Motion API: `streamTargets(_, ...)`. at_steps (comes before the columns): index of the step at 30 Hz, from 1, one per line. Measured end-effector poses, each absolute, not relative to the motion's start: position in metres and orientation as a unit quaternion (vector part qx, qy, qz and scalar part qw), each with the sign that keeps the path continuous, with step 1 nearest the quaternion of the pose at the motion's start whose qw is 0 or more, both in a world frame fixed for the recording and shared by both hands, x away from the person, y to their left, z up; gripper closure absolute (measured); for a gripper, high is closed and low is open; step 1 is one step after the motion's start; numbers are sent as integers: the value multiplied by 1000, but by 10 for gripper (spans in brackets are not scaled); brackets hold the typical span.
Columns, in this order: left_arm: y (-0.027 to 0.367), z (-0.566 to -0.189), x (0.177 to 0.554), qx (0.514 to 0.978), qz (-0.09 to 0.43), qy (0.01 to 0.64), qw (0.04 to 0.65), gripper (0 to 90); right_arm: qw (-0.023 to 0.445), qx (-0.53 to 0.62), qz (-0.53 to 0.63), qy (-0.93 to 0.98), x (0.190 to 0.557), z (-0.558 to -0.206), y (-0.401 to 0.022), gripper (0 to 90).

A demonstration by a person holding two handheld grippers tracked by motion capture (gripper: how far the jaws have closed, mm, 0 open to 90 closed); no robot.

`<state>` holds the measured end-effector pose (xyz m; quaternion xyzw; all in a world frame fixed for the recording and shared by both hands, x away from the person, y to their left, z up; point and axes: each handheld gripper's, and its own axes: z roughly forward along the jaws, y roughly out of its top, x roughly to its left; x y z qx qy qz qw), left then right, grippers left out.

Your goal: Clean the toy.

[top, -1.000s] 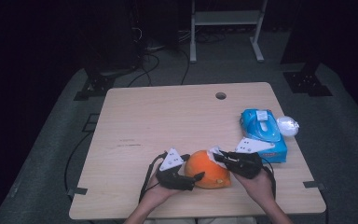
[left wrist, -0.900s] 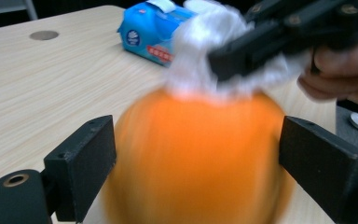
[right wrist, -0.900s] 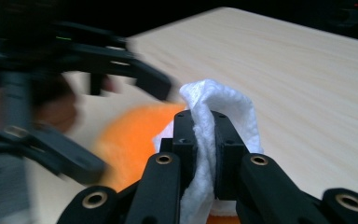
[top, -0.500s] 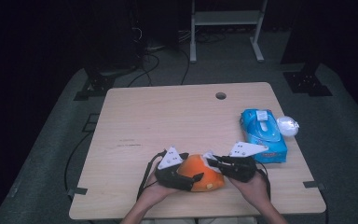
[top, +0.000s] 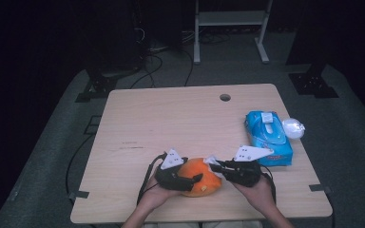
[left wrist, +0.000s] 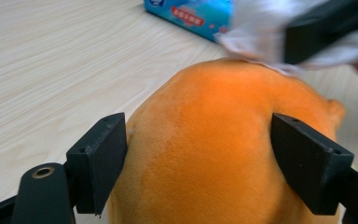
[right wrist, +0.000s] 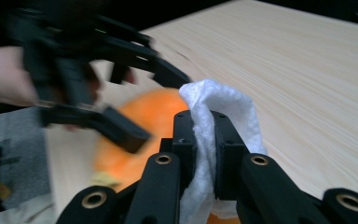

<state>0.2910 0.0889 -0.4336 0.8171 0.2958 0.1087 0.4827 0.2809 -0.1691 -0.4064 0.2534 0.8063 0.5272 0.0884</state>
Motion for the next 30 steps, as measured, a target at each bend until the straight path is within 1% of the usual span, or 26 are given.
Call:
streamTargets(4, 91, -434, 292, 815, 93, 289, 493, 204, 79, 279, 522, 802, 289, -416, -177, 810)
streamTargets(5, 91, -433, 292, 815, 80, 283, 499, 191, 77, 288, 518, 802, 293, -420, -181, 811)
streamTargets(8, 90, -432, 299, 815, 42, 272, 510, 92, 56, 306, 523, 794, 298, -426, -187, 810)
streamTargets(9, 90, -433, 303, 815, 32, 277, 509, 73, 54, 302, 526, 793, 298, -426, -186, 810)
streamTargets(11, 90, -438, 308, 811, 8, 298, 504, 54, 54, 298, 528, 793, 298, -424, -182, 810)
streamTargets(12, 89, -440, 308, 810, 11, 301, 502, 68, 56, 297, 530, 792, 300, -424, -181, 810)
streamTargets(13, 88, -438, 306, 814, 32, 294, 500, 138, 56, 300, 531, 790, 302, -423, -182, 810)
streamTargets(14, 87, -435, 301, 817, 60, 279, 500, 239, 58, 303, 532, 789, 304, -422, -182, 810)
streamTargets(16, 80, -427, 292, 809, 142, 263, 506, 374, 64, 308, 541, 780, 306, -418, -183, 810)
streamTargets(17, 76, -425, 287, 801, 187, 264, 503, 400, 68, 311, 547, 774, 307, -415, -183, 810)
streamTargets(18, 73, -423, 285, 799, 226, 261, 493, 404, 71, 309, 555, 769, 307, -412, -184, 811)
streamTargets(19, 72, -424, 286, 802, 230, 261, 485, 394, 70, 308, 564, 763, 307, -411, -184, 811)
streamTargets(21, 75, -430, 288, 807, 206, 274, 481, 373, 65, 310, 568, 759, 309, -414, -183, 811)
streamTargets(25, 85, -431, 286, 820, 181, 270, 472, 332, 58, 332, 538, 773, 317, -437, -183, 811)
streamTargets(26, 88, -430, 288, 818, 164, 272, 480, 301, 59, 341, 532, 773, 319, -441, -184, 811)
streamTargets(28, 92, -428, 293, 807, 141, 285, 497, 202, 52, 345, 534, 770, 319, -443, -184, 811)
streamTargets(30, 95, -426, 299, 803, 127, 301, 498, 150, 53, 338, 539, 770, 315, -438, -181, 811)
